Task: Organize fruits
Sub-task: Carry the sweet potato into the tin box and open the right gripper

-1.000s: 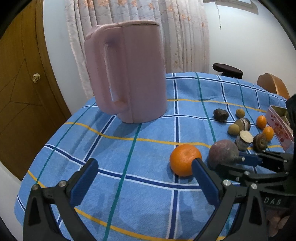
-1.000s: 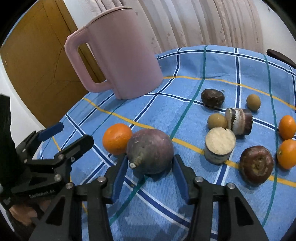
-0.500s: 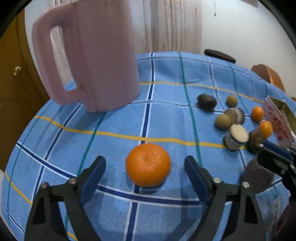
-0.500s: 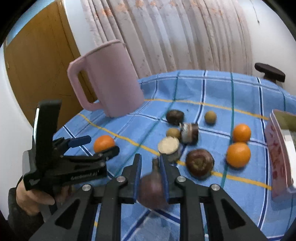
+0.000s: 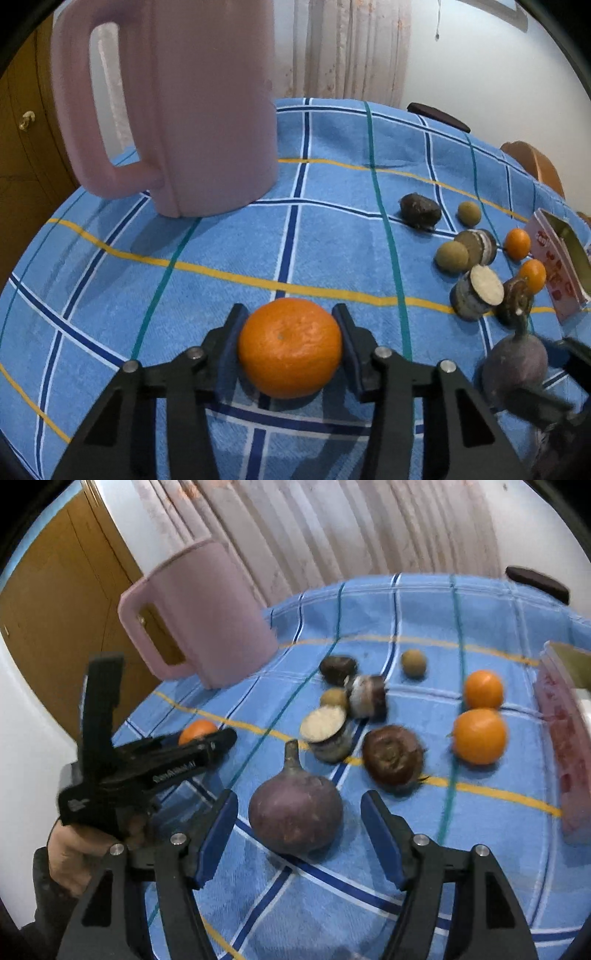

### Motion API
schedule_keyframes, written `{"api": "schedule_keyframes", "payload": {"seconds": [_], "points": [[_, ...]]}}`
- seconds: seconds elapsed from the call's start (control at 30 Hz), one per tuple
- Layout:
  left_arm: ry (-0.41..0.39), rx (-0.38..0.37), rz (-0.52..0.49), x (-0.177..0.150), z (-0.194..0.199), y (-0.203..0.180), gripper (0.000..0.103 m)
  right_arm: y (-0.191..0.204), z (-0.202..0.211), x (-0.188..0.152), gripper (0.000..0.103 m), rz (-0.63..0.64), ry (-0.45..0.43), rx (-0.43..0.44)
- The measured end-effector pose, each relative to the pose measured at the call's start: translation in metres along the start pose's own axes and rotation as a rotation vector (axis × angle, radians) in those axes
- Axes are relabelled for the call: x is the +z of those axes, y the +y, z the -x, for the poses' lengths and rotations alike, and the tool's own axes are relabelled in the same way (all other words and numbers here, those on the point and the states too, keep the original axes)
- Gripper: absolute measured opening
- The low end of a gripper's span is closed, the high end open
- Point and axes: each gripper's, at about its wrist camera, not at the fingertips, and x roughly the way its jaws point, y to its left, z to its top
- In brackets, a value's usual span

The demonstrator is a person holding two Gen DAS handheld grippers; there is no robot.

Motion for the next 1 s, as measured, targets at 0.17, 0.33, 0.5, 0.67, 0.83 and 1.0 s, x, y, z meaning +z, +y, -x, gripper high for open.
{"api": "schedule_keyframes", "payload": {"seconds": [0.17, 0.33, 0.5, 0.67, 0.83, 1.0], "points": [[-0.013, 0.014, 0.001, -0.004, 0.006, -0.001, 0.048, 0.005, -0.008, 0.001, 0.055, 0.036, 0.027, 0.004], [-0.031, 0.025, -0.008, -0.006, 0.013, -0.011, 0.048, 0.012, 0.000, -0.004, 0.054, 0.068, 0.025, -0.015], [-0.091, 0.015, -0.012, -0.002, 0.033, -0.026, 0.048, 0.007, 0.038, 0.005, 0.054, 0.058, -0.108, -0.036], [-0.197, -0.014, -0.049, 0.011, 0.061, -0.061, 0.048, -0.006, 0.085, 0.015, 0.054, 0.077, -0.280, -0.193], [-0.253, -0.104, -0.092, 0.022, 0.072, -0.112, 0.048, -0.051, 0.125, 0.021, 0.054, 0.033, -0.383, -0.365], [-0.267, -0.199, -0.155, 0.031, 0.070, -0.182, 0.048, -0.107, 0.152, 0.020, 0.054, -0.047, -0.397, -0.476]]}}
